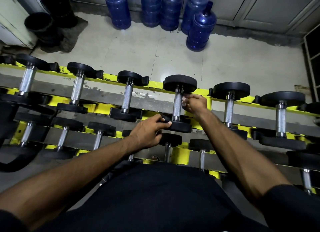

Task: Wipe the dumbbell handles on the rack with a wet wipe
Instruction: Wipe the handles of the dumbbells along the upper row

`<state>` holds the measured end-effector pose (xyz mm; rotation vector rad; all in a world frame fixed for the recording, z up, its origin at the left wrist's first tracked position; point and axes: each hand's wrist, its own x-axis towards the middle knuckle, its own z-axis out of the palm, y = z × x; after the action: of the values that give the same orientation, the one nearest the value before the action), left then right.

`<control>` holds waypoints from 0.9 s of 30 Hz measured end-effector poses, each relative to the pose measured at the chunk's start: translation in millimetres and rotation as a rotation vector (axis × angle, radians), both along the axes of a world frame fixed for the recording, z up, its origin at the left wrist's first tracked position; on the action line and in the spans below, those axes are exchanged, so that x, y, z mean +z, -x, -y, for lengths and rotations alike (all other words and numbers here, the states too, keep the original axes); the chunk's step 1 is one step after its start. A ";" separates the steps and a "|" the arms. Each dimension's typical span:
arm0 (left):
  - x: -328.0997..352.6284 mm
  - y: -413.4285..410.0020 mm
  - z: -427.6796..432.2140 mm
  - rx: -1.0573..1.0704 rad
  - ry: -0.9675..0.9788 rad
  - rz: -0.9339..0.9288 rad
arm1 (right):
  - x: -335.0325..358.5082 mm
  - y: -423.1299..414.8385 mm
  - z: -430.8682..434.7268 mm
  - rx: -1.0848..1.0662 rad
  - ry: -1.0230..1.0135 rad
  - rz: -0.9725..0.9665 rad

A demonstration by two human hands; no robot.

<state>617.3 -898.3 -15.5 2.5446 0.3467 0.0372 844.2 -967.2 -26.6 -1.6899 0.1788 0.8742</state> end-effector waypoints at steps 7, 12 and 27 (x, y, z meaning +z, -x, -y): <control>1.1 -0.1 0.7 0.007 0.003 -0.002 | -10.9 -3.5 2.0 0.098 0.097 -0.322; 1.2 -1.9 -2.8 -0.012 0.025 -0.022 | -12.5 -15.0 -14.9 -0.112 -0.172 -0.458; -0.2 1.1 -1.6 -0.029 0.022 0.014 | -5.9 23.9 -22.3 0.880 0.597 1.560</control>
<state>616.2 -896.7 -15.6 2.5258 0.3025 0.0400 820.3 -944.9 -32.6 -2.5678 -1.5658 -0.1986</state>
